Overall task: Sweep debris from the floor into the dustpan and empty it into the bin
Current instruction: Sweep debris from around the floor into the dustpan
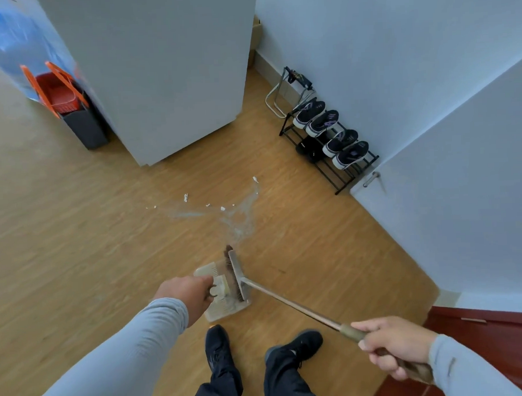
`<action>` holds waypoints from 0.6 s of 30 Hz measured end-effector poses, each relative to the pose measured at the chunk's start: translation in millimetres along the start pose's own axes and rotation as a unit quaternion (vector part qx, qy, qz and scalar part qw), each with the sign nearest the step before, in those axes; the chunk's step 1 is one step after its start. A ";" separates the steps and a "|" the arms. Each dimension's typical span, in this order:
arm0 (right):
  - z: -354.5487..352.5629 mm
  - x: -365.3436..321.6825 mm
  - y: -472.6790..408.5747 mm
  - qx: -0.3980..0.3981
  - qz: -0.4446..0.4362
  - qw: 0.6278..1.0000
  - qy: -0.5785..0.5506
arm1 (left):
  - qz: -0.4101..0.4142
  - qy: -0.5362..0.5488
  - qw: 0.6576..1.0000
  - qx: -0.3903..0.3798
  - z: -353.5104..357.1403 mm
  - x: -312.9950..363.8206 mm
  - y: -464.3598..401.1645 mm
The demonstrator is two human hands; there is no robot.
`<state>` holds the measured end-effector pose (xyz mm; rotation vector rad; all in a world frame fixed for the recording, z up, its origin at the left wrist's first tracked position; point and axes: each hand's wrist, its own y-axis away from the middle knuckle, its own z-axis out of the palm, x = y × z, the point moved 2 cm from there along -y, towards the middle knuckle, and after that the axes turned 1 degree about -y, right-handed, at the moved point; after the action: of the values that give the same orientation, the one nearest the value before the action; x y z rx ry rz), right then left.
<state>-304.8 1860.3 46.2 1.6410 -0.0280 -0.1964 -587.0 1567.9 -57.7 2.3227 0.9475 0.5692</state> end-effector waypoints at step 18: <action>-69.7 -185.4 -50.0 0.224 -0.130 0.944 0.205 | -0.134 0.130 0.982 0.035 -34.4 -38.6 -14.3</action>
<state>-482.2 1958.6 21.8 2.1124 0.4968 -0.0452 -639.1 1559.6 -47.5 2.1639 1.3964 0.7469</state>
